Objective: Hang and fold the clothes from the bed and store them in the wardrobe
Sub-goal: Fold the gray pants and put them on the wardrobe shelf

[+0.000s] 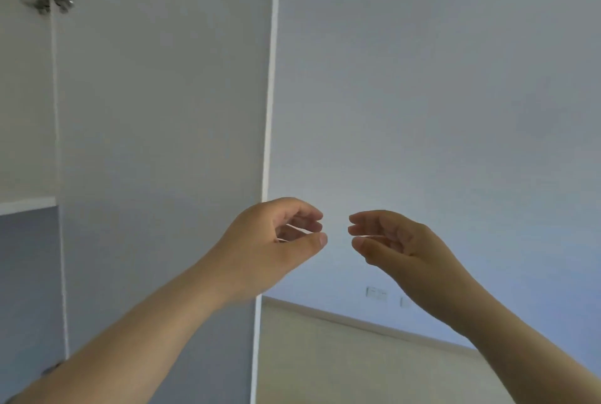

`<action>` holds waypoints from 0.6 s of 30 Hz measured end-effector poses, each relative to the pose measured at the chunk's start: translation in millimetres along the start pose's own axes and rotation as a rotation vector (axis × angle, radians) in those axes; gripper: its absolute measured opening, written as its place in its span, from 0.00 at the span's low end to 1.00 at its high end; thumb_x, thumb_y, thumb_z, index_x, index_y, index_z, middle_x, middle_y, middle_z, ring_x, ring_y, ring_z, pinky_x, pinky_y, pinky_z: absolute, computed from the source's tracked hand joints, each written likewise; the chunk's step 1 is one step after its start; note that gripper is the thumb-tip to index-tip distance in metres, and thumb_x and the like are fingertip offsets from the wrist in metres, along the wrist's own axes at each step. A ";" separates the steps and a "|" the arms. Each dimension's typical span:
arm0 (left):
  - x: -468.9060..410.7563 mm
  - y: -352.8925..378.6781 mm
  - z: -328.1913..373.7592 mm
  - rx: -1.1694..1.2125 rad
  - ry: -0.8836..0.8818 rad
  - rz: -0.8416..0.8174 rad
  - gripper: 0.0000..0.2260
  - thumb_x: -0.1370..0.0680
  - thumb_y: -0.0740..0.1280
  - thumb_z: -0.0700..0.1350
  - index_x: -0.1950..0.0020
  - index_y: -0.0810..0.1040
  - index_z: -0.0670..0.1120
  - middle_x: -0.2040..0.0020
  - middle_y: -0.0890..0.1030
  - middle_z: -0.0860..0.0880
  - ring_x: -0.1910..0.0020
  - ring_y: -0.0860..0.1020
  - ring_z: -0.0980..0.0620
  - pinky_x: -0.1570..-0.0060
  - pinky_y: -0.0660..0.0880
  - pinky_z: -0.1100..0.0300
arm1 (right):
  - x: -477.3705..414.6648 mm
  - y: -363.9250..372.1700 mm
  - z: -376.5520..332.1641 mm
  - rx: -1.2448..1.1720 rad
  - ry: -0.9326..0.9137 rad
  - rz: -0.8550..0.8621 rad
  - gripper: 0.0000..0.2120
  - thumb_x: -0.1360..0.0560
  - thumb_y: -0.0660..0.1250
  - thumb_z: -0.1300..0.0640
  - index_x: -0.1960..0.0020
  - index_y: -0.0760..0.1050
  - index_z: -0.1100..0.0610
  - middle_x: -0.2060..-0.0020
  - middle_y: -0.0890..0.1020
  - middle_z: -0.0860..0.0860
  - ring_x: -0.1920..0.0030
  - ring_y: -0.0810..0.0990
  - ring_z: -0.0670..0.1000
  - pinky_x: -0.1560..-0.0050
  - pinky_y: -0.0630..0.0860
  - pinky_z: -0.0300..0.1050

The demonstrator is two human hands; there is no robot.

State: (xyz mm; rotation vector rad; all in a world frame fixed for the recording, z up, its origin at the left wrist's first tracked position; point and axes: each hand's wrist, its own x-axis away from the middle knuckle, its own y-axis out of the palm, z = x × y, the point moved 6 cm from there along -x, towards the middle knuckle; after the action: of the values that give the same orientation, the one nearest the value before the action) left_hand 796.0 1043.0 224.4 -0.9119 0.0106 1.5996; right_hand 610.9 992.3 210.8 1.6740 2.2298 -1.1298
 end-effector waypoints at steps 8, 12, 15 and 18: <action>-51.4 132.6 -34.7 0.179 -0.001 -0.031 0.10 0.25 0.71 0.48 0.45 0.79 0.57 0.48 0.82 0.62 0.50 0.81 0.62 0.51 0.76 0.66 | 11.5 -70.4 114.3 -0.056 0.147 0.161 0.11 0.24 0.68 0.50 0.43 0.77 0.41 0.49 0.83 0.38 0.48 0.81 0.38 0.41 0.78 0.48; -77.7 178.6 -58.9 0.340 0.029 0.054 0.12 0.27 0.69 0.51 0.45 0.79 0.58 0.46 0.82 0.60 0.47 0.81 0.60 0.52 0.76 0.69 | 1.3 -86.1 160.1 -0.097 0.136 0.297 0.11 0.24 0.67 0.53 0.43 0.77 0.43 0.50 0.83 0.38 0.48 0.81 0.40 0.45 0.79 0.44; -100.1 205.9 -81.3 0.446 0.059 0.122 0.11 0.26 0.69 0.50 0.44 0.79 0.57 0.44 0.82 0.59 0.45 0.81 0.57 0.50 0.75 0.69 | -13.4 -91.3 191.2 -0.143 0.102 0.419 0.11 0.23 0.68 0.58 0.43 0.77 0.45 0.50 0.84 0.41 0.48 0.82 0.42 0.48 0.79 0.44; -127.1 226.3 -108.1 0.516 0.053 0.141 0.11 0.27 0.69 0.49 0.44 0.79 0.56 0.45 0.82 0.58 0.45 0.81 0.57 0.52 0.76 0.69 | -33.7 -90.0 218.5 -0.158 0.090 0.497 0.11 0.23 0.68 0.58 0.42 0.77 0.47 0.50 0.84 0.43 0.47 0.82 0.45 0.46 0.79 0.47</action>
State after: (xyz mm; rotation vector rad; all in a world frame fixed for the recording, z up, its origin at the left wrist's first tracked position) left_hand 658.5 824.3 113.3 -0.5569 0.5116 1.5932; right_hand 475.7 819.8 116.2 2.0746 1.7359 -0.7480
